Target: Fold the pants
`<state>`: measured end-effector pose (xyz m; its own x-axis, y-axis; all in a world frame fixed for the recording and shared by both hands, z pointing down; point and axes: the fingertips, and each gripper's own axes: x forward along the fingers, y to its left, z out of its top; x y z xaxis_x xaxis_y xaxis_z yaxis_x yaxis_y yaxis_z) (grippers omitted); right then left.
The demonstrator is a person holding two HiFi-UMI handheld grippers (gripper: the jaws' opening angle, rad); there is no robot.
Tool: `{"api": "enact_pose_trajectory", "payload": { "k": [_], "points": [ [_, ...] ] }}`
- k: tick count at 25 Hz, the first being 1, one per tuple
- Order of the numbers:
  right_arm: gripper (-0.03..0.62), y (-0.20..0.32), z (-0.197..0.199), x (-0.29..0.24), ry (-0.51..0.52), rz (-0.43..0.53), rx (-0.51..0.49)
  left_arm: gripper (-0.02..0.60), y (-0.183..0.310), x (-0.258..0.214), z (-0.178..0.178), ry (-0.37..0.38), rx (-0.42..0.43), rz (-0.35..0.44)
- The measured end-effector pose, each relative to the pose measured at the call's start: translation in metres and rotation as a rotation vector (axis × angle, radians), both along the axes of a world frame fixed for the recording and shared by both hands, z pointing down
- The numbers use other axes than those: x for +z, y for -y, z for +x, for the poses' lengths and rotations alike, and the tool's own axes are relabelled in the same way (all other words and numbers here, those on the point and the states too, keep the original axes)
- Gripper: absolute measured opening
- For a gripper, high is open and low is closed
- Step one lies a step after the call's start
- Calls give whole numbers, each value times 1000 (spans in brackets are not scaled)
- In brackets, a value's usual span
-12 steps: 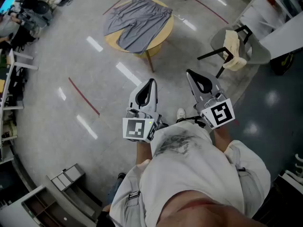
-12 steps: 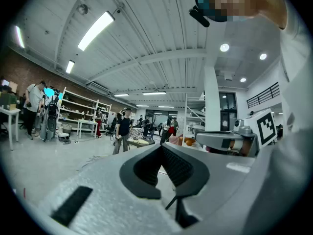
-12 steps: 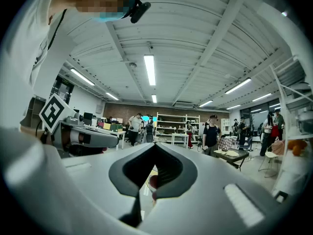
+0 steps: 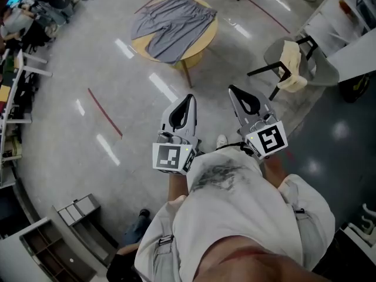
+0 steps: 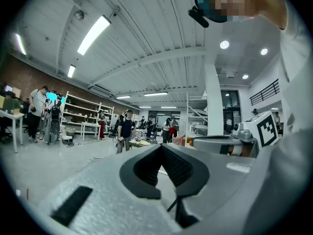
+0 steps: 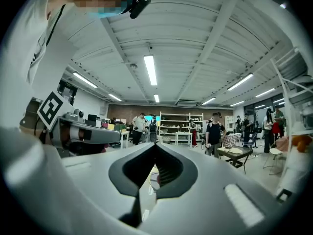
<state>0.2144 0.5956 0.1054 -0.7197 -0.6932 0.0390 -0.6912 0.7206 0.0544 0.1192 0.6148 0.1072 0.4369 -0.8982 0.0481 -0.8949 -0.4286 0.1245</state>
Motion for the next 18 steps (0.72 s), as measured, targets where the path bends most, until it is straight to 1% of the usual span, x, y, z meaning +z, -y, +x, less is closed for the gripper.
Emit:
{"api": "enact_pose_trajectory", "payload": {
  "k": [7, 12, 18],
  "points": [
    [9, -7, 17, 8, -25, -15, -70, 6, -4, 8, 17, 1, -73, -15],
    [9, -1, 20, 7, -15, -7, -88, 6, 1, 9, 26, 18, -77, -21],
    [9, 19, 15, 15, -30, -8, -81, 6, 23, 18, 21, 21, -64, -22]
  ]
}}
